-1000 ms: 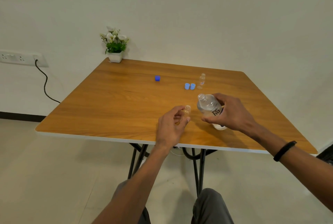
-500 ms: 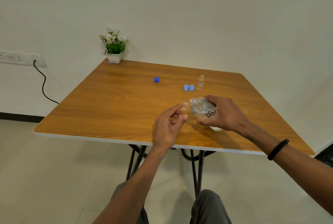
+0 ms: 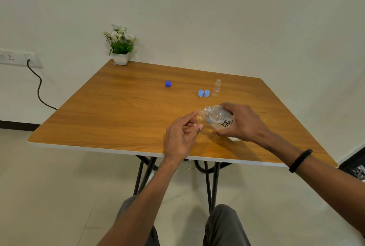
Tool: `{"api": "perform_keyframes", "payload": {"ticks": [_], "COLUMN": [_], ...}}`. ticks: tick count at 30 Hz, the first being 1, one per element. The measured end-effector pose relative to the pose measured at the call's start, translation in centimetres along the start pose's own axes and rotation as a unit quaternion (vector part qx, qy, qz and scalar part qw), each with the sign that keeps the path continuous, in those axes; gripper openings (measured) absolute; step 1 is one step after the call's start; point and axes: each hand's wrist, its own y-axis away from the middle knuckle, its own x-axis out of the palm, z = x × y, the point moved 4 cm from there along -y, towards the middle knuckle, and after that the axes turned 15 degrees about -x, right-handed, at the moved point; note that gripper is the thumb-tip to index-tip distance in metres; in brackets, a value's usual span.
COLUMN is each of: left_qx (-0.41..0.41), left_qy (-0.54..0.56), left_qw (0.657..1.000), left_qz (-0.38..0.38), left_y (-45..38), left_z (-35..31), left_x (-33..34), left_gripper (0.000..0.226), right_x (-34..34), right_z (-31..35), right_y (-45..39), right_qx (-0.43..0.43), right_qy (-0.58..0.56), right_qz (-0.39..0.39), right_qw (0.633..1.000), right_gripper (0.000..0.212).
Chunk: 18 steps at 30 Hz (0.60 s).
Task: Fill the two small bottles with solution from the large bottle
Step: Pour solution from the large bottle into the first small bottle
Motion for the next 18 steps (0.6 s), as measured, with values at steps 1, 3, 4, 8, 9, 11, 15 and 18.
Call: {"api": "perform_keyframes", "payload": {"ticks": [1, 3, 4, 8, 9, 11, 15, 18], "left_qx": [0.0, 0.001, -0.004, -0.031, -0.028, -0.015, 0.009, 0.026], "left_qy": [0.002, 0.006, 0.01, 0.055, 0.062, 0.073, 0.068, 0.045], "left_qw": [1.0, 1.0, 1.0, 0.998, 0.998, 0.997, 0.998, 0.998], "left_qz": [0.0, -0.001, 0.0, 0.003, 0.006, 0.012, -0.007, -0.044], "left_y": [0.0, 0.1, 0.1, -1.1, -1.8, -4.1, -11.1, -16.1], "left_z": [0.0, -0.2, -0.3, -0.8, -1.1, -1.7, -2.5, -2.0], "left_x": [0.0, 0.1, 0.1, -0.1, -0.1, 0.1, 1.0, 2.6], "left_gripper": [0.05, 0.05, 0.05, 0.049, 0.047, 0.044, 0.042, 0.04], "right_x": [-0.1, -0.2, -0.2, -0.5, -0.7, -1.0, -1.5, -0.9], "right_z": [0.0, 0.0, 0.1, -0.1, -0.3, -1.1, -3.3, -5.8], "right_y": [0.0, -0.1, -0.2, -1.0, -1.5, -2.8, -6.8, -9.8], "right_qx": [0.0, 0.004, 0.006, 0.005, 0.004, 0.006, -0.003, 0.011], "right_qy": [0.0, -0.002, -0.008, -0.055, -0.077, -0.123, -0.186, -0.253], "right_qz": [0.0, 0.0, 0.001, -0.021, -0.04, -0.086, -0.175, -0.263], "right_qw": [1.0, 1.0, 1.0, 0.998, 0.996, 0.989, 0.967, 0.931], "right_gripper": [0.082, 0.084, 0.084, 0.077, 0.075, 0.069, 0.069, 0.064]}}
